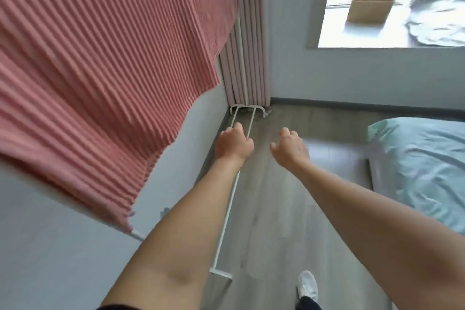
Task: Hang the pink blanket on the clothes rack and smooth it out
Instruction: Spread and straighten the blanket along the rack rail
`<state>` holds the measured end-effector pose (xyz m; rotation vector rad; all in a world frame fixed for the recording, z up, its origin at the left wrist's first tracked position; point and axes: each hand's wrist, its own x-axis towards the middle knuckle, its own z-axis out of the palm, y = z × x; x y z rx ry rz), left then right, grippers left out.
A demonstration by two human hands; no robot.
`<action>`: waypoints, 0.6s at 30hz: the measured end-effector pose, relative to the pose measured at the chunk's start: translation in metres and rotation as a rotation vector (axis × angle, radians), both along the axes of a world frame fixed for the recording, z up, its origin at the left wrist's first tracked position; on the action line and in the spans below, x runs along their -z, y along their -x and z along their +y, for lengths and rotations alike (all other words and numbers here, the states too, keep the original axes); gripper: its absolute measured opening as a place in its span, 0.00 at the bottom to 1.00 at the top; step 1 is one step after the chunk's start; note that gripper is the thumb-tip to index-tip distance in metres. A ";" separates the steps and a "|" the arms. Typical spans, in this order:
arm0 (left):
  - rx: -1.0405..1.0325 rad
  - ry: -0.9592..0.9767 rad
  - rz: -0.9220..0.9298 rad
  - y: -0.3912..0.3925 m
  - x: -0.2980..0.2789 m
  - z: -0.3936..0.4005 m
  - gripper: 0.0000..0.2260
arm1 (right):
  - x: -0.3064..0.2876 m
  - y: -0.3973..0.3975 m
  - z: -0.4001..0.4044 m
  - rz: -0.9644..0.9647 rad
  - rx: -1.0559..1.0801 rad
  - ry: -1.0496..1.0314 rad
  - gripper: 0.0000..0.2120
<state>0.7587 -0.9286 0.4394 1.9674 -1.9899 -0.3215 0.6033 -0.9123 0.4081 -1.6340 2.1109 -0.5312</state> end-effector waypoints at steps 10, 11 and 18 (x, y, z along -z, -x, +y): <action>-0.023 -0.032 -0.082 0.114 -0.036 -0.184 0.12 | -0.037 0.112 -0.200 -0.003 -0.007 0.038 0.18; -0.044 -0.038 -0.084 0.118 -0.037 -0.204 0.12 | -0.040 0.115 -0.222 -0.004 -0.021 0.032 0.17; -0.147 0.038 -0.039 0.126 -0.041 -0.353 0.09 | -0.063 0.115 -0.381 -0.010 -0.105 0.069 0.14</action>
